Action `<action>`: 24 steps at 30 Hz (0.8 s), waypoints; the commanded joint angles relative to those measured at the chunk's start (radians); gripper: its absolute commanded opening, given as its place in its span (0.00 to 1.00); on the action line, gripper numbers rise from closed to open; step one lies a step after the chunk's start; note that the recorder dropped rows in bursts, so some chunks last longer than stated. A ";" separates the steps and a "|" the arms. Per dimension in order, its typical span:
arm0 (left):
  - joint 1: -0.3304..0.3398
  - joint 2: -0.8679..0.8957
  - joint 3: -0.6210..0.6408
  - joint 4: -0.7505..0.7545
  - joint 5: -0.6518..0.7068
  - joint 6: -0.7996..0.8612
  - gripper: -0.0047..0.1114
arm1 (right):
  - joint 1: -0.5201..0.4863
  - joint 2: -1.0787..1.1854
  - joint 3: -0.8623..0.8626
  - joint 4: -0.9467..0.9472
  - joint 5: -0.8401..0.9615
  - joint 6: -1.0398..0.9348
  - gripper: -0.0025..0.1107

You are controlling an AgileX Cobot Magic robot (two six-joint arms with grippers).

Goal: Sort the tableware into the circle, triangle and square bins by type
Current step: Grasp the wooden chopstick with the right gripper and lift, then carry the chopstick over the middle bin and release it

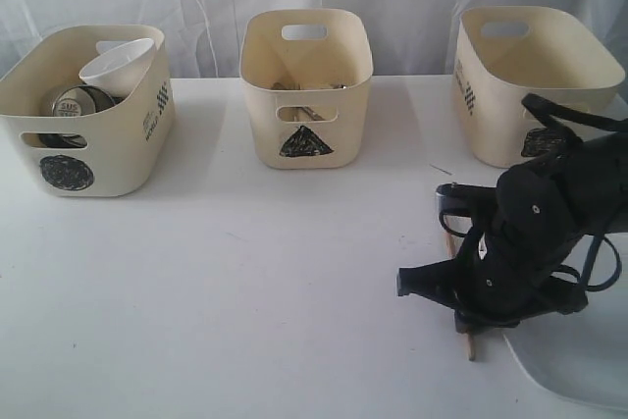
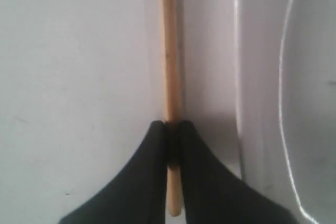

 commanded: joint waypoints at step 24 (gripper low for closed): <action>-0.007 -0.004 0.004 0.000 -0.002 -0.003 0.04 | -0.001 -0.141 -0.368 0.464 -0.616 -0.624 0.02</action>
